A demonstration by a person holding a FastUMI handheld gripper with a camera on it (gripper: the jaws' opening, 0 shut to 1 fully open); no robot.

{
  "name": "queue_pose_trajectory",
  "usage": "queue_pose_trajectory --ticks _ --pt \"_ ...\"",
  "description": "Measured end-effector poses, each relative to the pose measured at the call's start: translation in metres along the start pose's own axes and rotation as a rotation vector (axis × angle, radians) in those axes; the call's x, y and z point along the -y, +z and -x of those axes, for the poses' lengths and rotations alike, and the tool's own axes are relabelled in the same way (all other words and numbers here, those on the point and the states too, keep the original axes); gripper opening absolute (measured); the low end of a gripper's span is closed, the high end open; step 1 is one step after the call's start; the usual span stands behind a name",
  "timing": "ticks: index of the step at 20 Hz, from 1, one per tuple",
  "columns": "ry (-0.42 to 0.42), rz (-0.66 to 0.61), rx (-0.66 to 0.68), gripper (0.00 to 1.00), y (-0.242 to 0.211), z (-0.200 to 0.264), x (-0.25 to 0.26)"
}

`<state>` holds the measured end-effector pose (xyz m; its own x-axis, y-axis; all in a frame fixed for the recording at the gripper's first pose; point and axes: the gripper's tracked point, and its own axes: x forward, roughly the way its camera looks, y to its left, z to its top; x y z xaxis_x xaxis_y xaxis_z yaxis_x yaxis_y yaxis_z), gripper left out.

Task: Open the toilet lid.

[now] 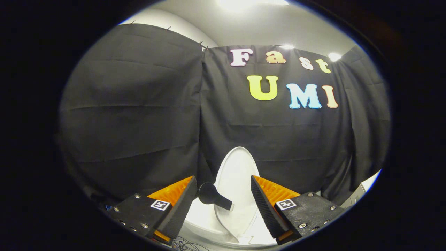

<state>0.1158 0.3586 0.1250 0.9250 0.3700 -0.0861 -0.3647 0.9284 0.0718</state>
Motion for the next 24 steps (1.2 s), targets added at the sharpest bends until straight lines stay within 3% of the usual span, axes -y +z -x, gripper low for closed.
queue_pose_trajectory --ticks 13,24 --pt "-0.166 0.065 0.067 0.94 -0.002 0.045 0.119" --pt "-0.237 0.074 0.079 0.94 -0.026 0.085 0.167"
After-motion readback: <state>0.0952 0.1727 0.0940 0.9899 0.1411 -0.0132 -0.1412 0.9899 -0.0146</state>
